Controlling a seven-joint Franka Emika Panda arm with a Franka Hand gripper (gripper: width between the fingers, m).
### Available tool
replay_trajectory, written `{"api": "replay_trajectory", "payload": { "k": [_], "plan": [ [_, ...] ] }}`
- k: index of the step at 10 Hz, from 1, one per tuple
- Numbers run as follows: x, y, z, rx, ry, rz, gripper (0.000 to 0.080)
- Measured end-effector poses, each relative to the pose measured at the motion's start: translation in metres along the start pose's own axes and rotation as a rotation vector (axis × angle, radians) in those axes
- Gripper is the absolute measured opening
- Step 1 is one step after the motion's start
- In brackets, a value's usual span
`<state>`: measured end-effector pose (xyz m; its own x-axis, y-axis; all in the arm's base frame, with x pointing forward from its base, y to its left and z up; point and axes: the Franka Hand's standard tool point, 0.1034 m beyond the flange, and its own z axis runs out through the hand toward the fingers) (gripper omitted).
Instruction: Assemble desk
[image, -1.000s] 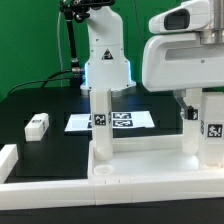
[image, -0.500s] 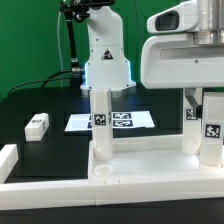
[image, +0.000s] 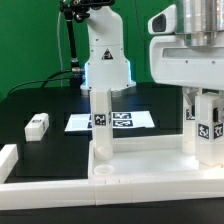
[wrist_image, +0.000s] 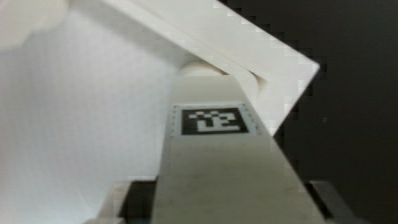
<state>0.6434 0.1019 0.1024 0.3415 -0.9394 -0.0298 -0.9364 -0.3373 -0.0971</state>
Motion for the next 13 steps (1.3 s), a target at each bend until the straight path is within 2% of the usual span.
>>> {"api": "replay_trajectory", "payload": {
  "k": [1,3,5,6,7,8,9,10,11,13],
  "plan": [
    [0.0016,0.0016,0.0002,0.006,-0.02,0.132,0.0288],
    [-0.0011,0.0019,0.0008,0.0,-0.021,0.356,0.0288],
    [-0.0016,0.0019,0.001,0.0,-0.021,0.406,0.0288],
    [-0.0014,0.0017,0.0012,0.002,-0.02,0.39,0.0386],
    [-0.001,0.0005,0.0001,0.002,-0.018,0.28,0.0386],
    [-0.001,-0.0048,-0.0033,0.017,-0.02,0.075,0.0558],
    [-0.0022,-0.0061,-0.0024,0.028,-0.028,-0.104,0.063],
    [-0.0035,-0.0061,0.0001,0.053,-0.039,-0.215,0.0644],
    [-0.0042,-0.0044,-0.0007,0.065,-0.03,-0.28,0.0644],
    [-0.0012,-0.003,-0.0003,0.059,-0.016,-0.434,0.0649]
  ]
}}
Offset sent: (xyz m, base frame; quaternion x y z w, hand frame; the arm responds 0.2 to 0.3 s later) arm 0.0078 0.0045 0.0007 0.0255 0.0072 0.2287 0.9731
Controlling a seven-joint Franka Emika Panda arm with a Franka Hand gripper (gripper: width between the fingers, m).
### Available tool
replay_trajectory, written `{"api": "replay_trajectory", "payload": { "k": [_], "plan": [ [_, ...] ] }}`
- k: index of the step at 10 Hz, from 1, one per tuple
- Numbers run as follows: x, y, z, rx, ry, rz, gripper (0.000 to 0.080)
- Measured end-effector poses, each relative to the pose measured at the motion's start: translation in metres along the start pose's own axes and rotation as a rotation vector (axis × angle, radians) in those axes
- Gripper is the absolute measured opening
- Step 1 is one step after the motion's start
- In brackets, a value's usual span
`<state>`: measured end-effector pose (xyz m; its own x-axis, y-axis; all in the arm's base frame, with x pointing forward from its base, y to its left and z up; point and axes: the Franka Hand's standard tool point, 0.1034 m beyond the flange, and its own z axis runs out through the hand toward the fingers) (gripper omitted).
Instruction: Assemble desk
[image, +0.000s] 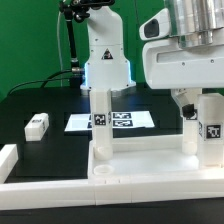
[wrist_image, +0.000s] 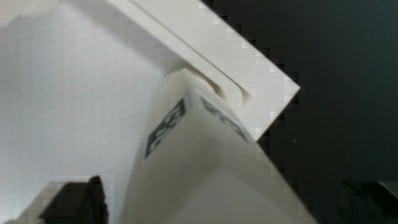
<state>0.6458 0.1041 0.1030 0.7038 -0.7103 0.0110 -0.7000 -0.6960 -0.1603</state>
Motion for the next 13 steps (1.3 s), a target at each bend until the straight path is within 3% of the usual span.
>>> {"api": "replay_trajectory", "payload": {
  "k": [1,2,3,4,5,6,8,9,10,11,12,13],
  "plan": [
    [0.0,0.0,-0.001,-0.01,0.003,-0.104,0.0649],
    [0.0,-0.005,-0.006,-0.041,0.007,-0.306,0.0649],
    [0.005,-0.007,-0.01,-0.039,0.01,-0.544,0.0649],
    [0.02,0.0,-0.017,-0.024,0.004,-0.702,0.0649],
    [0.034,-0.005,-0.031,-0.016,0.004,-0.768,0.0649],
    [0.034,-0.005,-0.029,-0.023,0.017,-0.78,0.0649],
    [0.034,-0.003,-0.027,-0.025,0.014,-0.755,0.0392],
    [0.034,-0.003,-0.027,-0.025,0.014,-0.735,0.0392],
    [0.034,-0.003,-0.027,-0.024,0.015,-0.657,0.021],
    [0.034,-0.003,-0.027,-0.024,0.015,-0.612,0.0082],
    [0.035,-0.003,-0.027,-0.025,0.016,-0.613,0.0017],
    [0.028,-0.002,-0.026,-0.033,-0.028,-0.581,0.0005]
  ]
}}
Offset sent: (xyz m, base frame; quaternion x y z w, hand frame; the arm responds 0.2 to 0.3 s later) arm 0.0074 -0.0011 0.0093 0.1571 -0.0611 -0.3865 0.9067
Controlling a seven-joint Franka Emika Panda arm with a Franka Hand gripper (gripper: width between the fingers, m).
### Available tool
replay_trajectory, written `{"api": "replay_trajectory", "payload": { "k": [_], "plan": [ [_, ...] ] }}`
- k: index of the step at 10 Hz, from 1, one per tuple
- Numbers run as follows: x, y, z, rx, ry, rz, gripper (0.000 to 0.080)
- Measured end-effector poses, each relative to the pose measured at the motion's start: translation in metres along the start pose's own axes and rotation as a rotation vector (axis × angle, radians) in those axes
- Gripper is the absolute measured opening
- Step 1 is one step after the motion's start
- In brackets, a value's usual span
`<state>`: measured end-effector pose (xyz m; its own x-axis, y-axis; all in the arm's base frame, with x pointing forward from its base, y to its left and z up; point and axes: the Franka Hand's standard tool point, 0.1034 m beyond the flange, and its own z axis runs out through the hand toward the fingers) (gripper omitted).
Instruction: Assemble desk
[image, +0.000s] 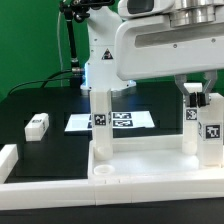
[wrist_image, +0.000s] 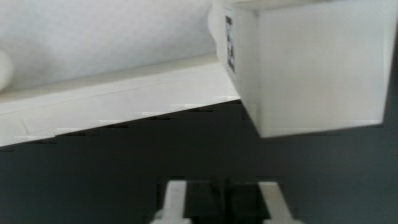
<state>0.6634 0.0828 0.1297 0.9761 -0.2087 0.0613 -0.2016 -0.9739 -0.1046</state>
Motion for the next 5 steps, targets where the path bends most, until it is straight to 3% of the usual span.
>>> {"api": "replay_trajectory", "payload": {
  "k": [1,2,3,4,5],
  "plan": [
    [-0.006,-0.006,-0.002,0.013,-0.081,0.025,0.0005],
    [-0.009,-0.011,-0.007,0.055,-0.16,0.059,0.0002],
    [-0.006,-0.016,-0.007,0.059,-0.17,0.091,0.0002],
    [-0.008,-0.023,-0.004,0.044,-0.153,0.088,0.0002],
    [-0.006,-0.021,-0.004,0.044,-0.152,0.088,0.0002]
  ]
}}
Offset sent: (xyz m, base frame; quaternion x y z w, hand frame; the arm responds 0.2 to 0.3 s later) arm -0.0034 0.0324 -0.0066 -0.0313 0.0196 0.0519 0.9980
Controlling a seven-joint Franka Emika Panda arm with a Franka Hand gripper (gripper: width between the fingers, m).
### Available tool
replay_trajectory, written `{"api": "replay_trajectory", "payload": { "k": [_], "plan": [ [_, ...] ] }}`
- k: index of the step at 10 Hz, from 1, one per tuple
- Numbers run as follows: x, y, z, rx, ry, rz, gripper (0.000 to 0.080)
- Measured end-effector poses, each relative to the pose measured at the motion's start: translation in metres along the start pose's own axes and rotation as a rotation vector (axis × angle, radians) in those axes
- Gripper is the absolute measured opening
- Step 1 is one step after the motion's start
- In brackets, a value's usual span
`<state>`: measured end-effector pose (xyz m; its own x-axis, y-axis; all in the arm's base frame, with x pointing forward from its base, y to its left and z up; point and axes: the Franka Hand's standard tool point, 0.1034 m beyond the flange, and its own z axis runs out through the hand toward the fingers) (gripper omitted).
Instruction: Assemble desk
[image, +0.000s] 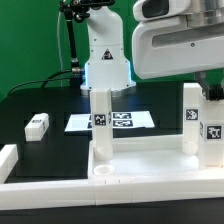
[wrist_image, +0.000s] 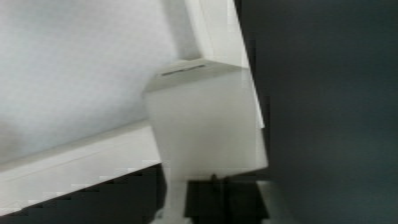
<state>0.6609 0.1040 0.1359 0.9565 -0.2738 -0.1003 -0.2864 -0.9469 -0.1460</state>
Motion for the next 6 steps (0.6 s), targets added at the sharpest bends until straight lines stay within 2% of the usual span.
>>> {"api": "replay_trajectory", "payload": {
  "k": [1,2,3,4,5,6],
  "plan": [
    [0.0008,0.002,-0.0002,-0.001,0.0,0.003,0.0101],
    [0.0,0.0019,0.0001,-0.008,-0.002,0.001,0.0285],
    [-0.0012,0.0018,0.0,-0.024,-0.003,-0.011,0.0285],
    [-0.0011,0.0011,-0.0027,-0.032,0.001,-0.023,0.0419],
    [-0.0019,-0.0033,-0.0066,-0.029,0.006,-0.03,0.0592],
    [-0.0034,-0.006,-0.0024,-0.025,0.011,-0.019,0.0592]
  ]
}}
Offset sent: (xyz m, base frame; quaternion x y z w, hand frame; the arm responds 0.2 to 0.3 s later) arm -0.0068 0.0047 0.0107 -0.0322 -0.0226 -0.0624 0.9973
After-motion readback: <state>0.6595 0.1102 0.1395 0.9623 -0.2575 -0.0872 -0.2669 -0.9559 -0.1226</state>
